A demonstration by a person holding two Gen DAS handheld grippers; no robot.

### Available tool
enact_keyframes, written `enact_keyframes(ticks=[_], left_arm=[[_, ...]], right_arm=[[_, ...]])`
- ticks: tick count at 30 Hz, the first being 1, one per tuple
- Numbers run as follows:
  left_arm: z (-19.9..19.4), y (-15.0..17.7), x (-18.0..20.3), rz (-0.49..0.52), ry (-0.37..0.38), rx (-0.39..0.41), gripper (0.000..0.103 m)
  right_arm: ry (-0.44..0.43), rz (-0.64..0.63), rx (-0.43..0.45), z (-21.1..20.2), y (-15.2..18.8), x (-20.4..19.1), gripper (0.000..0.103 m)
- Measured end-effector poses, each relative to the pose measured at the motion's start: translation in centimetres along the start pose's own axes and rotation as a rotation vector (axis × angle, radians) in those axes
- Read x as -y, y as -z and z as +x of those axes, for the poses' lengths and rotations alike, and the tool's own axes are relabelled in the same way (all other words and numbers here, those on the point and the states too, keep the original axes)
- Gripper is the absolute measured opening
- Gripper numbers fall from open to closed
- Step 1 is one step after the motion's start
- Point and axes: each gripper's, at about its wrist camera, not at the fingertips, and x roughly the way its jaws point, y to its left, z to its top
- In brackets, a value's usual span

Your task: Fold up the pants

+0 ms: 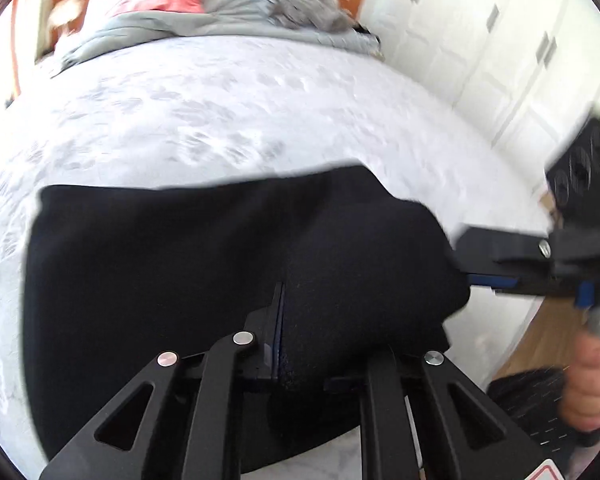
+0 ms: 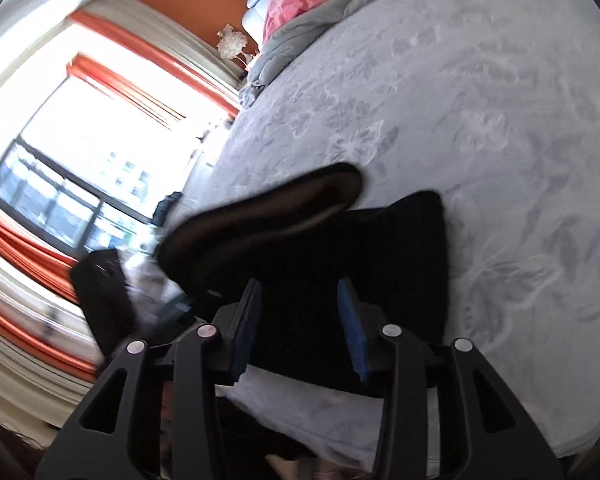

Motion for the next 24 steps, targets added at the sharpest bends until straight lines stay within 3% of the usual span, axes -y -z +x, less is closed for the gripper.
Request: enact_keyframes(ticks=[3,5,8,11,15,18,19,22,24], left_arm=[[-6.6,-1.1,-5.1,-0.130,-0.030,0.144,0.011],[-10.8,-1.0,-9.2,-0.234,-0.062,0.219,0.011],[-15.4,0.2,-14.1,-0.311,-0.214,0.302,0.011],[-17.8,2.2,-18.2,-0.423,-0.329,0.326,0.011],[-19.1,4.9,-22.7,-0.553,-0.492,0.302,0.011],[-19.0,6.3,-25.6,-0.633,-0.498,0.259,0.011],[-19.0,6.8,-26.1,-0.657,-0.474,0.243,0.011],[-18.9,7.4,-26.8,-0.684,-0.445,0.224,0.011],[-19.0,7.5,-26.2,-0.652,-0.461,0.225,0.012]], right_arm=[[0.183,-0.233,0.014,0.2,1.6,-4.2,0.054],[0.245,-0.400,-0.001,2.1,3.4,-7.8,0.061],[0.260,-0.618,-0.061,7.0,6.6,-12.8,0.063],[0.264,-0.758,-0.132,12.8,9.4,-16.3,0.063],[0.377,-0.871,-0.179,19.2,11.2,-17.9,0.063],[0.369,-0.838,-0.187,21.6,10.8,-17.1,0.065],[0.359,-0.833,-0.176,21.8,10.5,-17.1,0.059],[0.348,-0.750,-0.148,21.2,8.9,-16.6,0.012],[0.238,-0.588,-0.110,18.5,6.4,-14.9,0.011]])
